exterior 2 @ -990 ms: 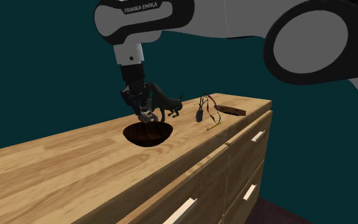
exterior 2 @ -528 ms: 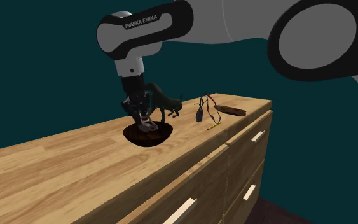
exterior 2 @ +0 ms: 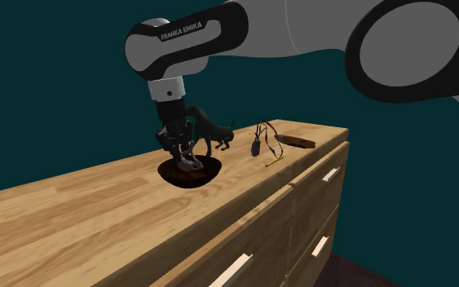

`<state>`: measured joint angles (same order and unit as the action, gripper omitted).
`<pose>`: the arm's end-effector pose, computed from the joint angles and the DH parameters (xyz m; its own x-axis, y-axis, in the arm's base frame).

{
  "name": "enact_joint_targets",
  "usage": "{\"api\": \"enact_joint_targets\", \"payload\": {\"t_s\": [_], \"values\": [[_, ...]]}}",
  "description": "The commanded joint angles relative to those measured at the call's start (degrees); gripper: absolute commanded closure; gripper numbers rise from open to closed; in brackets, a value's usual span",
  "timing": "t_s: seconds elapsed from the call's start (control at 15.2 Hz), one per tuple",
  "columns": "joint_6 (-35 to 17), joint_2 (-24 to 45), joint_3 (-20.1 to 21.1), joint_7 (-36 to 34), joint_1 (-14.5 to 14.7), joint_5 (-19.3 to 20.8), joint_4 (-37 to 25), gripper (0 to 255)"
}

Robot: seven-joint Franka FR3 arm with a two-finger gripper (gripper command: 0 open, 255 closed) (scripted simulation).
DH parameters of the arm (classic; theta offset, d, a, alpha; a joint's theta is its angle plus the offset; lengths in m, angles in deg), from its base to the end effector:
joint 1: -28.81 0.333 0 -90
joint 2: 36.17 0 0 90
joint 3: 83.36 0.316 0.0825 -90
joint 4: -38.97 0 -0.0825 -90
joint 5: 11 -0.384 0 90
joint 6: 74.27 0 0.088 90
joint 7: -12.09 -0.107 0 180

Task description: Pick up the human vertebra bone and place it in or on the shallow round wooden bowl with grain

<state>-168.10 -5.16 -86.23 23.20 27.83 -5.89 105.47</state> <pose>0.7043 -0.0475 0.4815 0.9870 0.1367 -0.0848 0.1449 -0.9844 0.0995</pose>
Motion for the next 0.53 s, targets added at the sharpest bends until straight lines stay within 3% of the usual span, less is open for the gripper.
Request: {"api": "enact_joint_targets", "payload": {"t_s": [0.0, 0.33, 0.46], "values": [[-0.01, 0.0, 0.0, 0.0, 0.0, 0.0, 0.0, 0], [-0.01, -0.01, 0.0, 0.0, 0.0, 0.0, 0.0, 0], [4.71, 1.42, 0.03, 0.2, 0.16, -0.07, -6.13, 0]]}}
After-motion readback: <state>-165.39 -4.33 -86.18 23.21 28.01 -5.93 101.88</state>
